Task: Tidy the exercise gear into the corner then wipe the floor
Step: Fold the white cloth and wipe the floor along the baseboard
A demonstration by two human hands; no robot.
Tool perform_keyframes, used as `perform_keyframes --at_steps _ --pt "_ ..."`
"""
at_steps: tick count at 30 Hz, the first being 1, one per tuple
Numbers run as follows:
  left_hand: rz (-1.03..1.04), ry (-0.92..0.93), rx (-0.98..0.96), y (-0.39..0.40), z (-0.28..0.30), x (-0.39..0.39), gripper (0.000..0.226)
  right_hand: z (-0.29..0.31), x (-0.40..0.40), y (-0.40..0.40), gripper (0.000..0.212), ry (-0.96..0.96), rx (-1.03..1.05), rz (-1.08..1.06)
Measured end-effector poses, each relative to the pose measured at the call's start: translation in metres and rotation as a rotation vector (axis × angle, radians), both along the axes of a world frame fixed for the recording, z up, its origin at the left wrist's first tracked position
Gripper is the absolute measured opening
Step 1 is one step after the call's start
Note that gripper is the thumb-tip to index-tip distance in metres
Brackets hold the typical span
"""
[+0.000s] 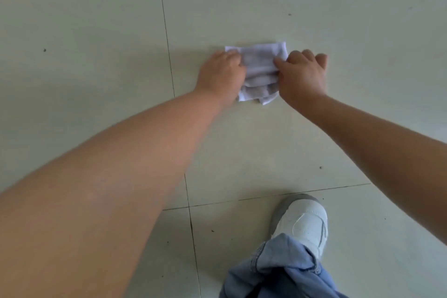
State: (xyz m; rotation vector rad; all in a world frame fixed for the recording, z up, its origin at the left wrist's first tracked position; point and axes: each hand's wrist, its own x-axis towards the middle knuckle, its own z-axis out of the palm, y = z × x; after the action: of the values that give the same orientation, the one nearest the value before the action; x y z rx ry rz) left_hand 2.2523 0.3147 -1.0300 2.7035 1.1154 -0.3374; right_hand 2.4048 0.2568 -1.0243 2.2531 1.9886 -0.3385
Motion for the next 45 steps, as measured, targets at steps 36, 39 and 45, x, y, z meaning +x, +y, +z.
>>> perform_keyframes --at_steps 36,39,45 --pt "0.034 0.095 0.095 0.068 -0.011 -0.057 0.044 -0.016 -0.053 0.086 0.062 0.18 -0.045 -0.053" --pt "-0.06 0.095 0.053 0.028 -0.013 -0.082 0.045 -0.029 -0.056 0.033 0.046 0.164 0.153 0.005" --pt "-0.166 -0.089 -0.028 -0.02 -0.021 -0.014 0.043 -0.023 0.016 -0.032 0.044 0.118 0.183 -0.038"
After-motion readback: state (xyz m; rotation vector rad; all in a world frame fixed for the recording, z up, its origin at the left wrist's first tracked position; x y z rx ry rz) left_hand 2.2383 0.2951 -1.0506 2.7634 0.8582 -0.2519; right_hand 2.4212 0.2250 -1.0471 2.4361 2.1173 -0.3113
